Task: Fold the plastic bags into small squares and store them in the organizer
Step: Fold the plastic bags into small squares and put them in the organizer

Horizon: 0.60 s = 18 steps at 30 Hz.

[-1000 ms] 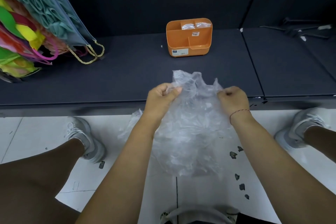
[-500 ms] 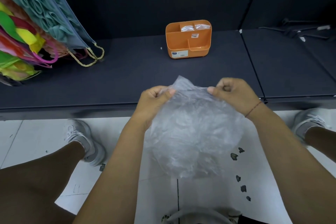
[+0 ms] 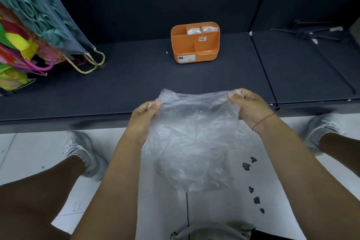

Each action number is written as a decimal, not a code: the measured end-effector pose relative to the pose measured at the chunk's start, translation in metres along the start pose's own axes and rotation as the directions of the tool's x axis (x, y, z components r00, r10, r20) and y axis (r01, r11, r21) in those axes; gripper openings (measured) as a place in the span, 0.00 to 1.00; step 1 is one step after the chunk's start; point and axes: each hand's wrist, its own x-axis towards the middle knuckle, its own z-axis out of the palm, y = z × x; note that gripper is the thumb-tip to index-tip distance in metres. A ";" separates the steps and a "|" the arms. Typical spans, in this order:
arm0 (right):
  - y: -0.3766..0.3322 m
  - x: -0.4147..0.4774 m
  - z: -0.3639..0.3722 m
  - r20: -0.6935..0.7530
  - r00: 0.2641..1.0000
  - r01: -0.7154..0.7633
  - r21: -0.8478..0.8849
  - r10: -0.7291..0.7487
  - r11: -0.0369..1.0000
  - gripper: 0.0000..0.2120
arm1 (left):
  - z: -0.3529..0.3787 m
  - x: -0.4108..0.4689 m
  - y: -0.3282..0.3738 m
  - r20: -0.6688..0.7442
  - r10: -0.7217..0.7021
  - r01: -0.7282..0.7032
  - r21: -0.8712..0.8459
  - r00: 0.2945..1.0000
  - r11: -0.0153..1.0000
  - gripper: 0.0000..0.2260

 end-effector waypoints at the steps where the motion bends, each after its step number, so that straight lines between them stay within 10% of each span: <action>1: -0.001 0.001 0.003 -0.056 0.998 0.029 0.033 -0.027 0.999 0.07 | 0.002 0.000 -0.002 -0.018 -0.018 0.019 0.074 1.000 0.997 0.08; 7: -0.008 -0.013 0.032 0.010 0.976 0.215 -0.175 -0.216 0.961 0.05 | 0.026 -0.015 0.026 0.146 0.230 -0.272 0.481 0.962 0.833 0.35; 12: -0.008 -0.022 0.057 0.228 0.958 0.217 -0.166 -0.177 0.962 0.05 | 0.063 -0.034 0.045 0.507 0.160 -0.380 0.368 0.847 0.849 0.16; 18: -0.014 -0.015 0.016 0.293 0.955 0.081 -0.409 0.047 0.909 0.08 | 0.041 -0.023 0.025 0.164 0.176 -0.206 0.192 0.971 0.959 0.08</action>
